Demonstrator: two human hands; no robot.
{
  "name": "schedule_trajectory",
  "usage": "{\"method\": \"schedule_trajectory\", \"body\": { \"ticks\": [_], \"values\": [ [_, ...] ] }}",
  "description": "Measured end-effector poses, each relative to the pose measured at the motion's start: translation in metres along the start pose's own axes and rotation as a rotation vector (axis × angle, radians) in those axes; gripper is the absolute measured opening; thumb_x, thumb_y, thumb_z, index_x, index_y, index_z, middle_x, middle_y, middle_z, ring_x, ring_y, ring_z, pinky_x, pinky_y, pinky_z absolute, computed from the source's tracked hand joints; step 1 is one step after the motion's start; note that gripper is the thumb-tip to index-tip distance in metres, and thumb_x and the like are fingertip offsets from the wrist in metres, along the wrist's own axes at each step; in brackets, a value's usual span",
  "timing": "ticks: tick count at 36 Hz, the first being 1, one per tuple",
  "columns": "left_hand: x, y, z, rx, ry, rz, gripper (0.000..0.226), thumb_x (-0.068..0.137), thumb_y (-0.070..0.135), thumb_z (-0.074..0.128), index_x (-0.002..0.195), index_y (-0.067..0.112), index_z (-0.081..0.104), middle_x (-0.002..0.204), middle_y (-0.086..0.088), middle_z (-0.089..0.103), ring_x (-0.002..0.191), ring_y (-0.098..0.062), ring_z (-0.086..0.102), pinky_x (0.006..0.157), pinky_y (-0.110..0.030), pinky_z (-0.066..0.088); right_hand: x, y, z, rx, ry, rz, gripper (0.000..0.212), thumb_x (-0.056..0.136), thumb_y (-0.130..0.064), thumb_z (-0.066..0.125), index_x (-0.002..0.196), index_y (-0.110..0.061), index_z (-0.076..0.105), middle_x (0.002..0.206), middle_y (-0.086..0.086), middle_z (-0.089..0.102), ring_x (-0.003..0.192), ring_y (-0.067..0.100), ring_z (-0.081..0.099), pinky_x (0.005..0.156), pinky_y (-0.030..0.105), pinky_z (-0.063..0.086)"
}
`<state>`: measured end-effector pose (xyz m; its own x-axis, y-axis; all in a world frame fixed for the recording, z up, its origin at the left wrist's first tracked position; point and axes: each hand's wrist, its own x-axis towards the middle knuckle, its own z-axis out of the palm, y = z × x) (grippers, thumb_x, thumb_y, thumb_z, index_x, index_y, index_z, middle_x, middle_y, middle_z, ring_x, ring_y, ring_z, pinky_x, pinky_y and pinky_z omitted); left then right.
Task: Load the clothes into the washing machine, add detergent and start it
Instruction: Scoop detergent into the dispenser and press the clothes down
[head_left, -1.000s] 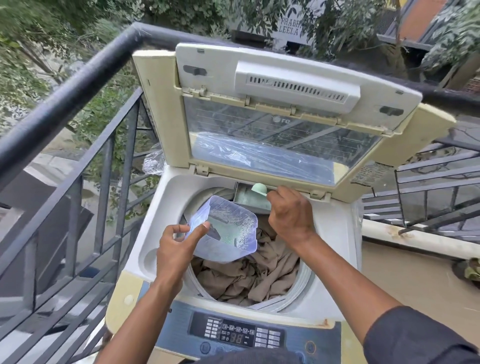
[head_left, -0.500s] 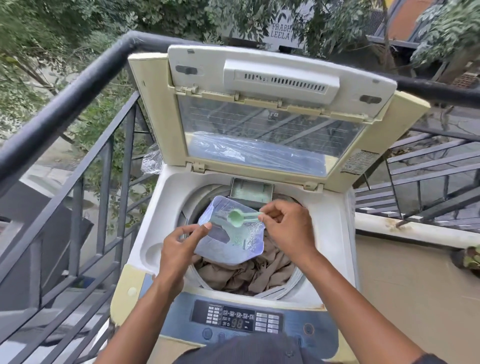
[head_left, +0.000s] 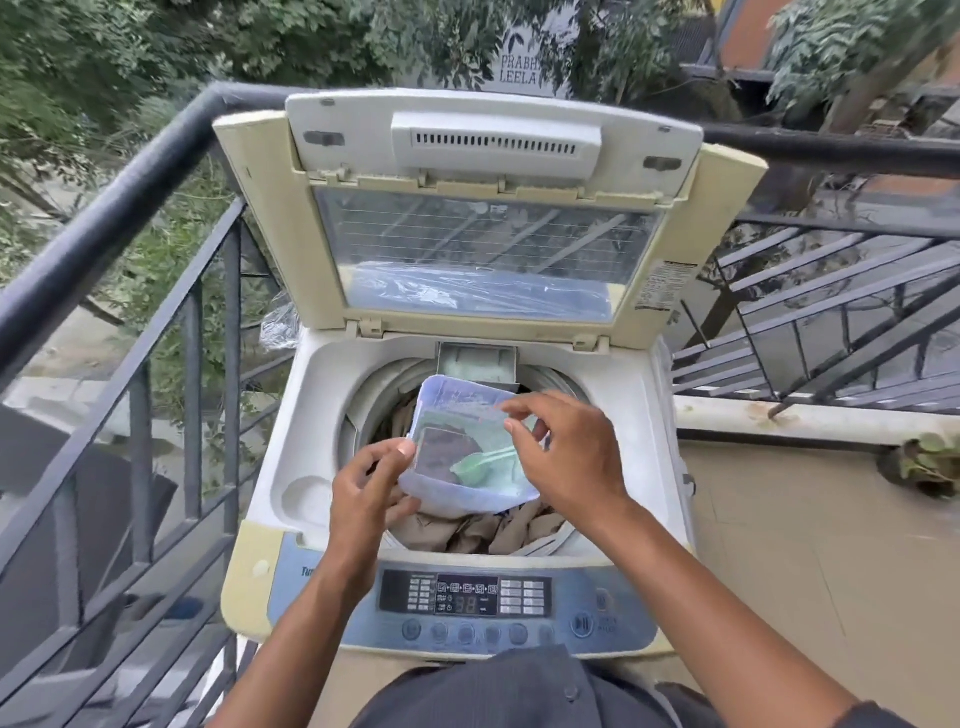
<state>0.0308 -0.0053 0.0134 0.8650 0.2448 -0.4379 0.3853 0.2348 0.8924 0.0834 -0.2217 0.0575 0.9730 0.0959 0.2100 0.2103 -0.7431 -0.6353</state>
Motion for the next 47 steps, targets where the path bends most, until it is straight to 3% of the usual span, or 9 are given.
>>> {"method": "schedule_trajectory", "body": {
  "ticks": [7,14,19,23,26,35,41,44,47],
  "values": [
    [-0.010,0.006,0.017,-0.064,-0.097,0.034,0.061,0.069,0.057,0.077,0.115,0.019,0.069,0.118,-0.018,0.077,0.108,-0.037,0.075,0.096,-0.048,0.059,-0.025,0.020,-0.032,0.015,0.176,0.234,0.034,0.094,-0.035,0.071,0.127,-0.029,0.069,0.118,-0.009,0.068,0.099,0.013,0.068,0.085,0.034,0.057],
    [-0.018,0.005,0.065,-0.027,-0.161,0.086,0.046,0.069,0.058,0.078,0.104,0.029,0.073,0.119,-0.020,0.074,0.102,-0.032,0.075,0.096,-0.054,0.059,-0.054,0.048,-0.056,0.380,0.137,0.566,0.021,0.095,-0.046,0.070,0.103,-0.027,0.077,0.089,-0.014,0.077,0.089,0.004,0.074,0.076,0.046,0.065],
    [-0.027,0.002,0.104,0.027,-0.295,0.097,0.037,0.074,0.059,0.078,0.100,0.035,0.073,0.121,-0.019,0.073,0.105,-0.040,0.073,0.092,-0.055,0.061,-0.073,0.068,-0.078,0.386,0.220,0.660,0.032,0.097,-0.036,0.071,0.112,-0.008,0.075,0.086,0.001,0.077,0.073,0.012,0.075,0.063,0.046,0.065],
    [-0.037,0.000,0.140,0.132,-0.409,0.106,0.052,0.076,0.062,0.076,0.108,0.022,0.068,0.118,-0.015,0.075,0.115,-0.045,0.069,0.096,-0.057,0.058,-0.094,0.092,-0.102,0.242,0.285,0.673,0.044,0.091,-0.042,0.059,0.072,-0.004,0.051,0.049,-0.007,0.044,0.052,0.018,0.042,0.062,0.040,0.057],
    [-0.046,0.000,0.169,0.306,-0.464,0.173,0.048,0.078,0.070,0.071,0.107,0.032,0.071,0.106,-0.003,0.078,0.108,-0.034,0.073,0.096,-0.056,0.058,-0.114,0.104,-0.126,0.192,0.349,0.674,0.047,0.097,-0.026,0.061,0.062,-0.013,0.031,0.050,-0.007,0.027,0.055,0.013,0.024,0.055,0.034,0.026],
    [-0.100,-0.026,0.277,0.623,-0.690,0.473,0.016,0.101,0.030,0.068,0.116,0.033,0.072,0.104,0.022,0.074,0.094,0.005,0.069,0.073,-0.011,0.051,-0.192,0.157,-0.200,0.075,0.560,0.842,0.045,0.097,-0.027,0.058,0.063,-0.018,0.029,0.050,-0.004,0.031,0.054,0.018,0.026,0.053,0.036,0.025],
    [-0.148,-0.064,0.356,0.847,-1.003,0.432,0.032,0.093,0.035,0.076,0.121,0.035,0.062,0.110,0.023,0.072,0.097,0.008,0.069,0.085,-0.022,0.057,-0.264,0.203,-0.238,-0.044,0.671,1.062,0.037,0.096,-0.026,0.055,0.071,-0.009,0.033,0.055,0.003,0.038,0.054,0.024,0.031,0.052,0.039,0.030],
    [-0.172,-0.091,0.394,0.997,-1.110,0.423,0.045,0.084,0.059,0.069,0.122,0.038,0.057,0.109,0.013,0.073,0.104,-0.009,0.071,0.093,-0.039,0.059,-0.302,0.228,-0.250,-0.035,0.704,1.164,0.038,0.096,-0.032,0.055,0.070,-0.011,0.037,0.057,0.001,0.044,0.055,0.025,0.041,0.052,0.033,0.031],
    [-0.197,-0.120,0.427,1.115,-1.218,0.417,0.050,0.088,0.051,0.069,0.132,0.033,0.054,0.109,0.011,0.070,0.102,-0.012,0.067,0.093,-0.035,0.054,-0.341,0.254,-0.257,0.004,0.689,1.256,0.037,0.097,-0.036,0.054,0.070,-0.015,0.040,0.062,-0.003,0.046,0.066,0.032,0.052,0.055,0.040,0.027]
  ]
}}
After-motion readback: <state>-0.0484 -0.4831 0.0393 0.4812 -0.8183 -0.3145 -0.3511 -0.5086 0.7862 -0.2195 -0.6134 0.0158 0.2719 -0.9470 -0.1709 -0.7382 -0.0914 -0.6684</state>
